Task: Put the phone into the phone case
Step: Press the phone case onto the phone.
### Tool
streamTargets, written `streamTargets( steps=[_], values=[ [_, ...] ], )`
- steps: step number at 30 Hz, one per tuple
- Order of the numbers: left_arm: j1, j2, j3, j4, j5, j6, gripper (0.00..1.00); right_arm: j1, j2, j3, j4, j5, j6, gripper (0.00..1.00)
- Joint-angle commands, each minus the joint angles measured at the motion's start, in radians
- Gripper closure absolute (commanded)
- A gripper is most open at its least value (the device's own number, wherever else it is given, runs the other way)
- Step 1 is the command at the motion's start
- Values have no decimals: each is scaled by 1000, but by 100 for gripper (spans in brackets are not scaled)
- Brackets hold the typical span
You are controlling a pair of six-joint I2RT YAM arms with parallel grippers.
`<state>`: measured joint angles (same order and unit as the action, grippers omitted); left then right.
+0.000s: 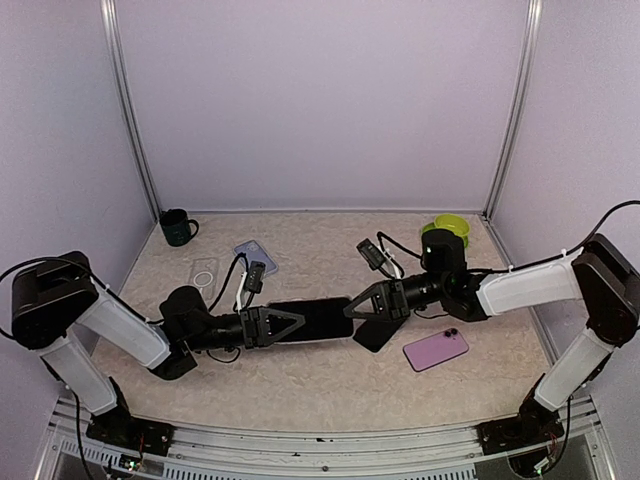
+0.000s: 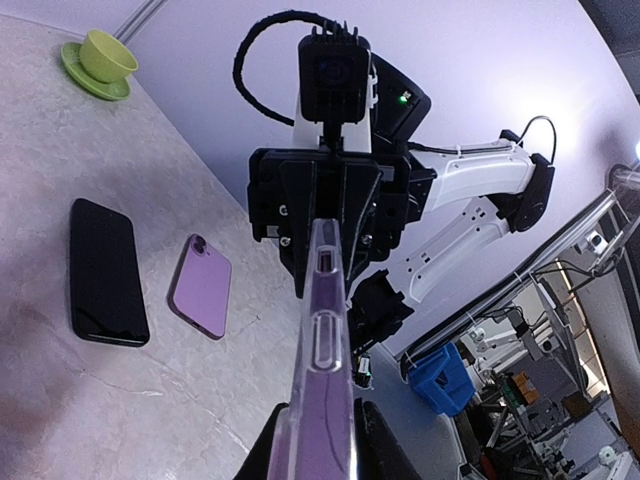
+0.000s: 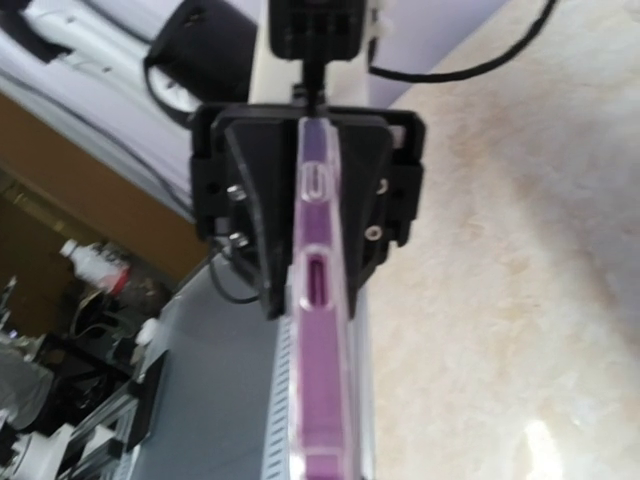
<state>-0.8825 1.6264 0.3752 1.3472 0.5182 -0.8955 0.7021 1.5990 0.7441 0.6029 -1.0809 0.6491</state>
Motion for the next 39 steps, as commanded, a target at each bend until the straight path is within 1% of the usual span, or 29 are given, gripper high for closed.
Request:
streamTargets(
  steps=[1, 6, 12, 16, 27, 29, 35, 37, 39],
  values=[
    [6, 18, -2, 95, 5, -9, 79, 8, -14, 43, -93, 97, -46, 100],
    [13, 29, -1, 106, 10, -14, 79, 6, -21, 43, -101, 111, -46, 100],
    [18, 26, -8, 103, -7, -13, 93, 5, -37, 46, -116, 115, -60, 100],
    [20, 24, -6, 90, -10, -12, 100, -3, -41, 42, -121, 113, -62, 100],
    [20, 9, -10, 83, -36, -15, 100, -13, -51, 21, -109, 103, -57, 100],
    [21, 2, -11, 82, -39, -15, 100, -14, -52, 17, -108, 98, -60, 94],
    [20, -26, -29, 86, -62, -12, 100, -13, -54, 13, -92, 68, -54, 66],
    [20, -37, -35, 86, -71, -9, 100, -12, -56, 10, -87, 65, -52, 60],
    [20, -47, -40, 86, -83, -8, 100, -12, -54, 8, -80, 64, -49, 56]
  ],
)
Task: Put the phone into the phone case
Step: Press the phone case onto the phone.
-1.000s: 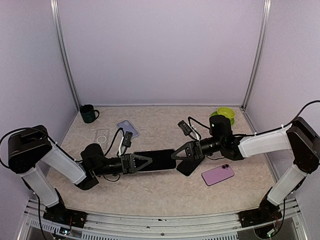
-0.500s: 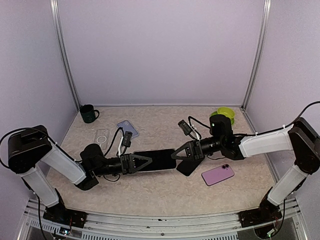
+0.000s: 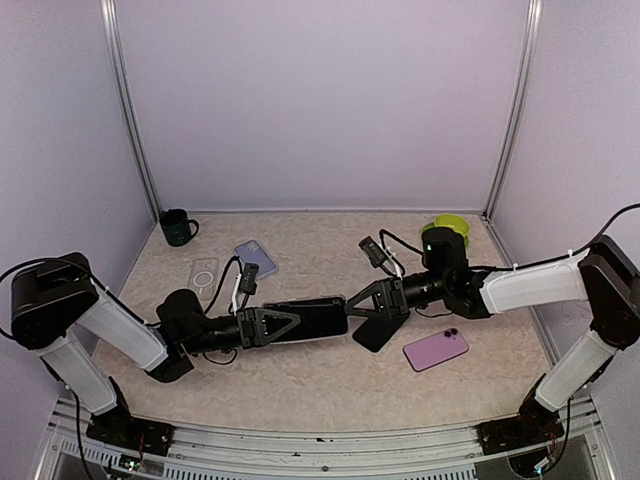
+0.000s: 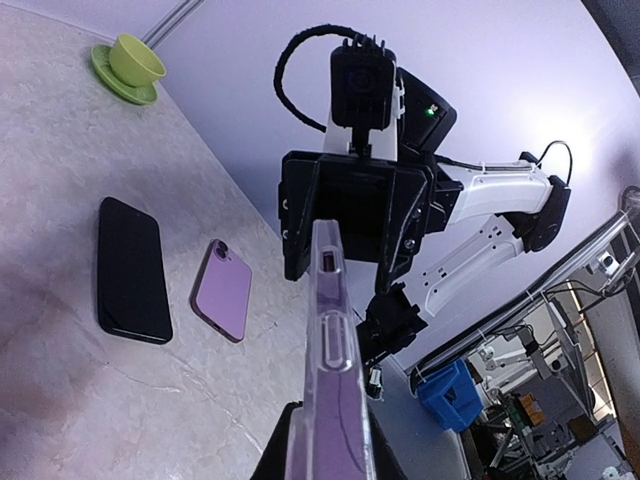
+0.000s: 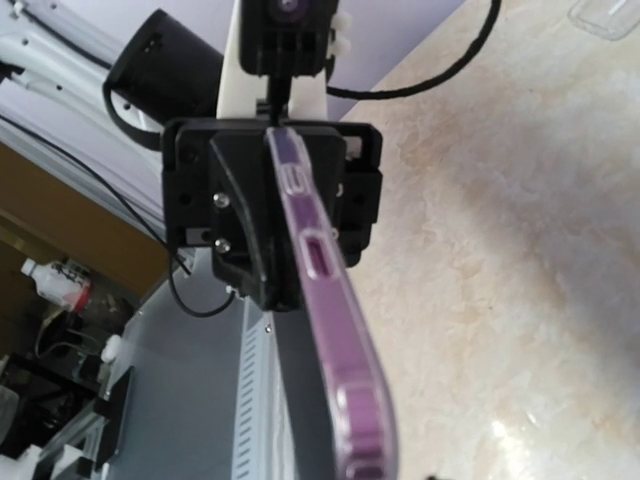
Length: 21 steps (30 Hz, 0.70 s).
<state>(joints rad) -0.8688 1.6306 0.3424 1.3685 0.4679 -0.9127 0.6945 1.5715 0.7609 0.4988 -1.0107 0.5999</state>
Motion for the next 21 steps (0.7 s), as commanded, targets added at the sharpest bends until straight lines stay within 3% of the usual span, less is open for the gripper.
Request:
streamTargets(
  steps=[1, 6, 21],
  values=[
    [7, -58, -9, 64, -36, 10, 100, -4, -25, -10, 27, -5, 3, 54],
    [7, -73, -18, 83, -57, 4, 100, 4, -11, -13, 24, 6, 3, 49],
    [7, -91, -29, 111, -66, -7, 100, 54, 17, 22, -32, 50, -29, 49]
  ],
)
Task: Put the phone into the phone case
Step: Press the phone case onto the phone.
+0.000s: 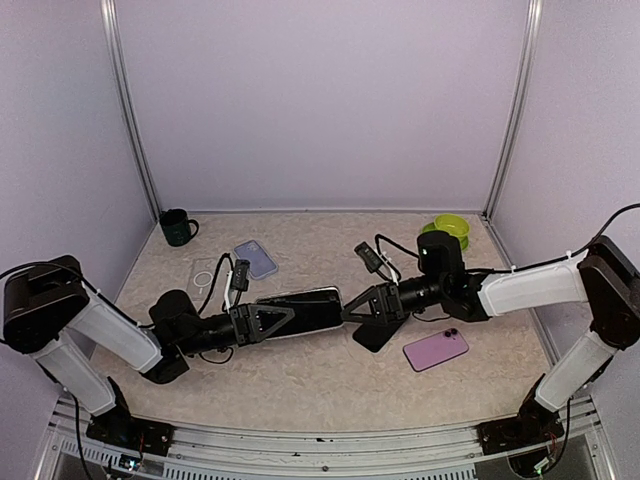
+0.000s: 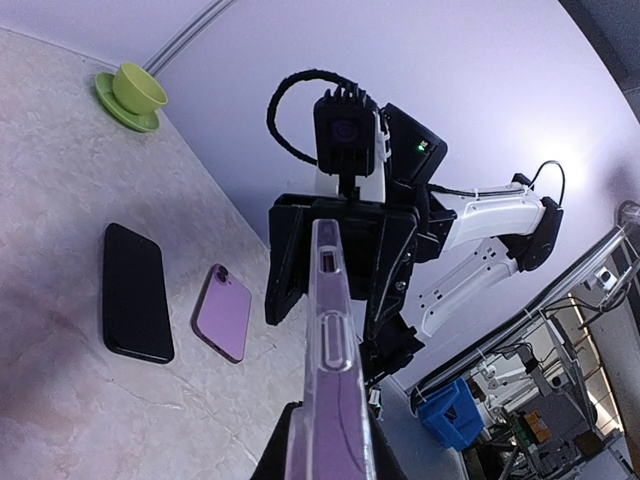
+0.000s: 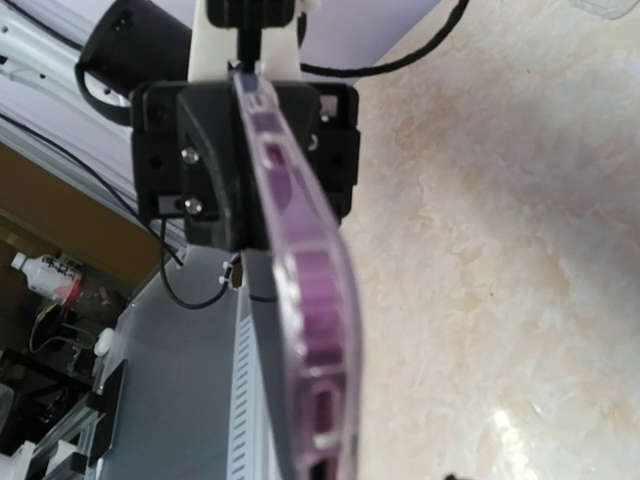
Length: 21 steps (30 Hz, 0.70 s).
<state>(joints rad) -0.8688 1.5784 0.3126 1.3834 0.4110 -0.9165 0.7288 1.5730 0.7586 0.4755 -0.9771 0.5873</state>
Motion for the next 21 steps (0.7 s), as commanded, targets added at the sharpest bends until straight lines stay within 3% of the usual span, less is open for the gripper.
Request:
streamTargets(
  steps=[1, 7, 13, 21],
  values=[
    [7, -40, 0, 96, -9, -4, 100, 22, 19, 27, -10, 18, -18, 50],
    [7, -40, 3, 95, -8, -7, 100, 40, 32, 42, -18, 20, -17, 55],
    [5, -42, 3, 86, -8, -4, 100, 44, 31, 51, -19, 19, -12, 67],
    [5, -46, -3, 83, -16, -2, 100, 47, 28, 52, -38, 34, -25, 99]
  ],
)
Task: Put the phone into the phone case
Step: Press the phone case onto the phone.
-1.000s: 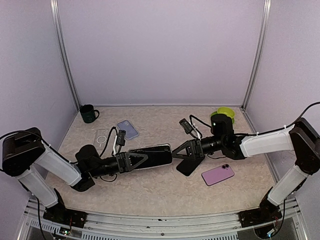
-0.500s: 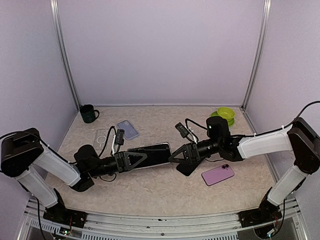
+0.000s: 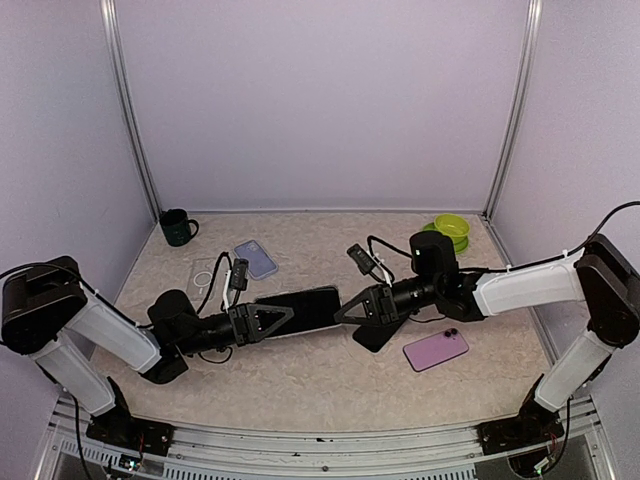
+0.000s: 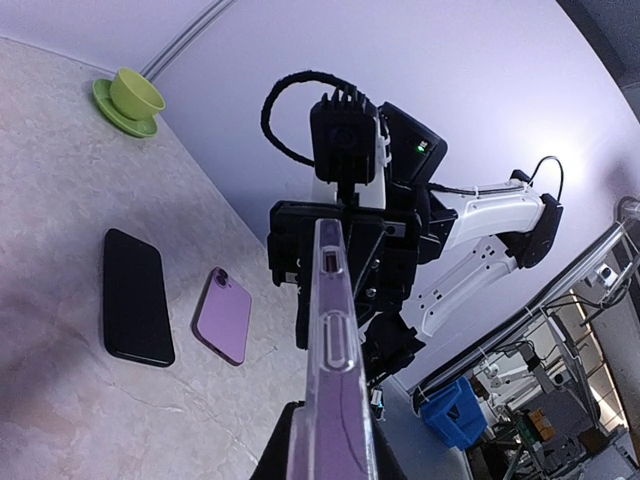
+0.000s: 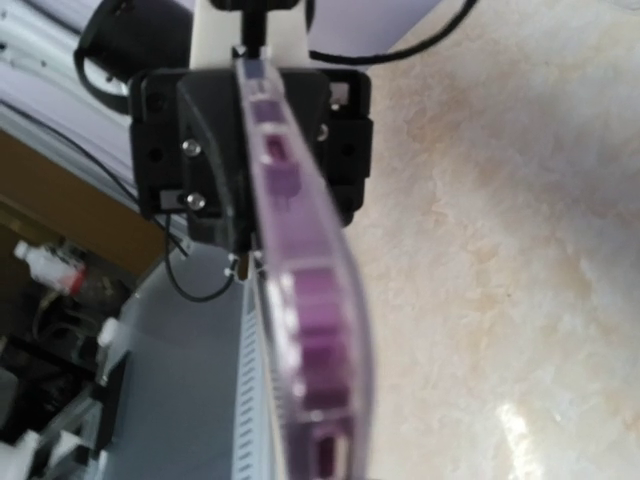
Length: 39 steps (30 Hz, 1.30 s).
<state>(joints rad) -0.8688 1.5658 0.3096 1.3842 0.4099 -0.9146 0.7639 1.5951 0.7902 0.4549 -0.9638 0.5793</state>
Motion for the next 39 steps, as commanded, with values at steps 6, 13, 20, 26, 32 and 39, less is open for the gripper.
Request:
streamTargets(
  steps=[6, 13, 20, 26, 32, 39],
  values=[
    [6, -25, 0, 78, -17, -3, 98, 17, -11, 20, -44, 58, -45, 100],
    [5, -14, 2, 71, -16, -1, 100, 17, -29, 34, -113, 91, -100, 95],
    [4, -12, -1, 57, -15, 5, 100, 17, -56, 50, -211, 160, -197, 55],
    [5, -10, 4, 38, -9, 7, 100, 20, -111, 52, -301, 239, -302, 38],
    [4, -7, 20, -3, 1, 8, 100, 40, -185, 47, -369, 335, -418, 27],
    [-6, -7, 39, -62, 3, 14, 100, 71, -211, 47, -413, 450, -493, 22]
  ],
)
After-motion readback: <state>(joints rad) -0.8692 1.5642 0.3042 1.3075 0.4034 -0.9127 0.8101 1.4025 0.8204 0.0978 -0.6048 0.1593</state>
